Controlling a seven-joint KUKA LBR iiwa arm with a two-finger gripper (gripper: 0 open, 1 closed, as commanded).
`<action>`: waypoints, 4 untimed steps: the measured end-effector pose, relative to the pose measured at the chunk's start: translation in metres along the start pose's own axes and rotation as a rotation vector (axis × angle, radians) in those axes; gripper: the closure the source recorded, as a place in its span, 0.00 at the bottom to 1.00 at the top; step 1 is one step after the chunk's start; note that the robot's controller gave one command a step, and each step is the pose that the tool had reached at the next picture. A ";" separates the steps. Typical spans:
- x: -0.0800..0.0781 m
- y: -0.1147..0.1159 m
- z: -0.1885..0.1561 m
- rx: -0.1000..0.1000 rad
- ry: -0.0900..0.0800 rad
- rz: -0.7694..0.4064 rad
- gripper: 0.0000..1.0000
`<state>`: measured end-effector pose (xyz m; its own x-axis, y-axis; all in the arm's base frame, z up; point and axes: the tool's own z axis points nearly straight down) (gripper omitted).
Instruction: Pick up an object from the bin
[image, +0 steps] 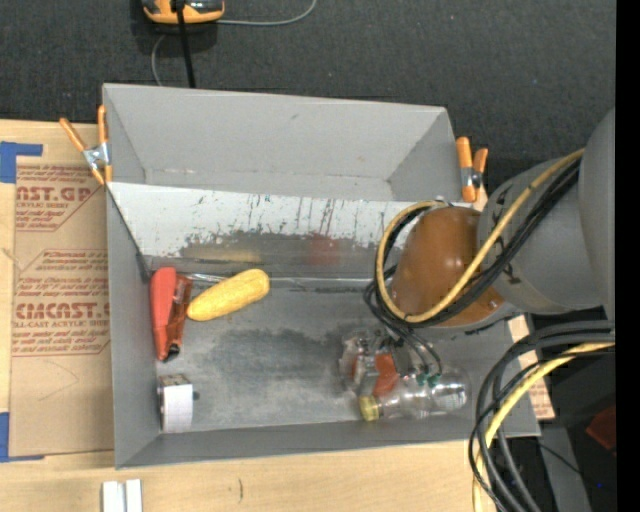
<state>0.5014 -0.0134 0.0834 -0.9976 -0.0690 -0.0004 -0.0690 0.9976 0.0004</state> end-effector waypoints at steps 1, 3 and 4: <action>0.000 0.000 0.000 0.000 0.000 0.000 1.00; -0.031 -0.016 -0.172 0.000 -0.012 0.117 0.00; -0.030 -0.015 -0.167 0.000 -0.004 0.116 0.00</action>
Offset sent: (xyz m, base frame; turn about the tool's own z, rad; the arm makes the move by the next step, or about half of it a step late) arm 0.0485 0.0105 0.1119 -0.1083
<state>0.5322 -0.0266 0.2504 -0.9989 0.0465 -0.0039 0.0465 0.9989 0.0003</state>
